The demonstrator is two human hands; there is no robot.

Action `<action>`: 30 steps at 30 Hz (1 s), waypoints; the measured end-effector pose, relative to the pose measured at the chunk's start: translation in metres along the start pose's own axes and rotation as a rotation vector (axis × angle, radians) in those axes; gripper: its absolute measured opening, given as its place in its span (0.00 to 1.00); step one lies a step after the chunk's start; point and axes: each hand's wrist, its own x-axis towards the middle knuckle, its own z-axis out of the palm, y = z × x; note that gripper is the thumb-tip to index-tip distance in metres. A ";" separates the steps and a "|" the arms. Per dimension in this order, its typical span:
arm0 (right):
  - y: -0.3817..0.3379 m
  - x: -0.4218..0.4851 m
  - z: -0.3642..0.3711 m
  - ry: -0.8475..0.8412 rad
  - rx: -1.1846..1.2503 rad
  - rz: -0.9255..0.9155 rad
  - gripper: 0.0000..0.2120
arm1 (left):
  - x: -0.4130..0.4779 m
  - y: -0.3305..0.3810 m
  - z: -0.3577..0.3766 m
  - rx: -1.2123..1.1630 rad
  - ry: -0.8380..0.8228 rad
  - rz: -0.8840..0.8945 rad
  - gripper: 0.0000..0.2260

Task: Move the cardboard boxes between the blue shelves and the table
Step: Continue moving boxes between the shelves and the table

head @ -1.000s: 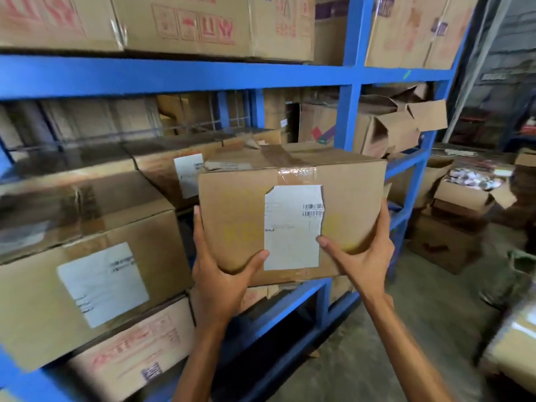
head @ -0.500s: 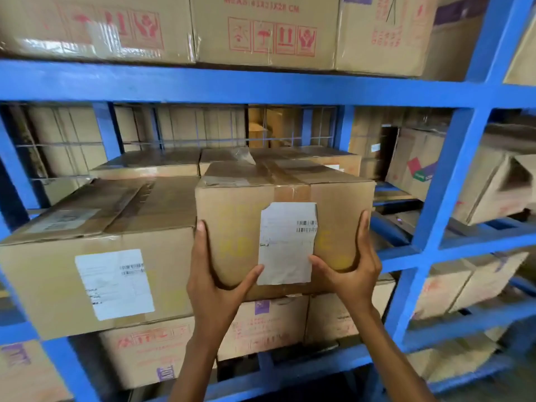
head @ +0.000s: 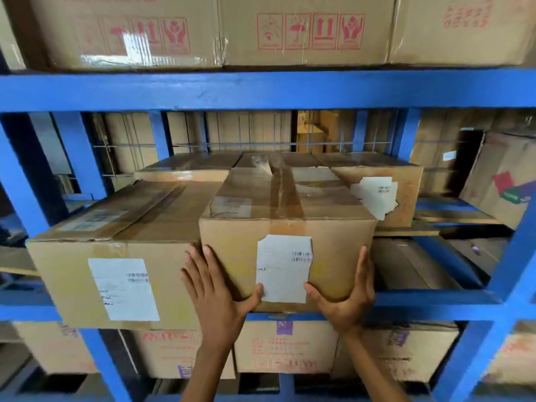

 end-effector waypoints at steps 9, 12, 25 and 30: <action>0.023 -0.039 -0.006 -0.093 -0.021 0.040 0.54 | -0.062 0.000 0.021 0.056 -0.064 -0.065 0.47; 0.021 -0.036 -0.009 -0.102 -0.005 0.056 0.54 | -0.064 0.009 0.020 0.031 -0.088 -0.079 0.47; 0.013 -0.027 -0.003 -0.007 -0.048 -0.002 0.44 | -0.070 0.017 0.031 0.066 -0.125 -0.020 0.42; 0.015 -0.029 -0.002 0.024 -0.053 -0.011 0.41 | -0.073 0.017 0.033 0.066 -0.138 -0.005 0.41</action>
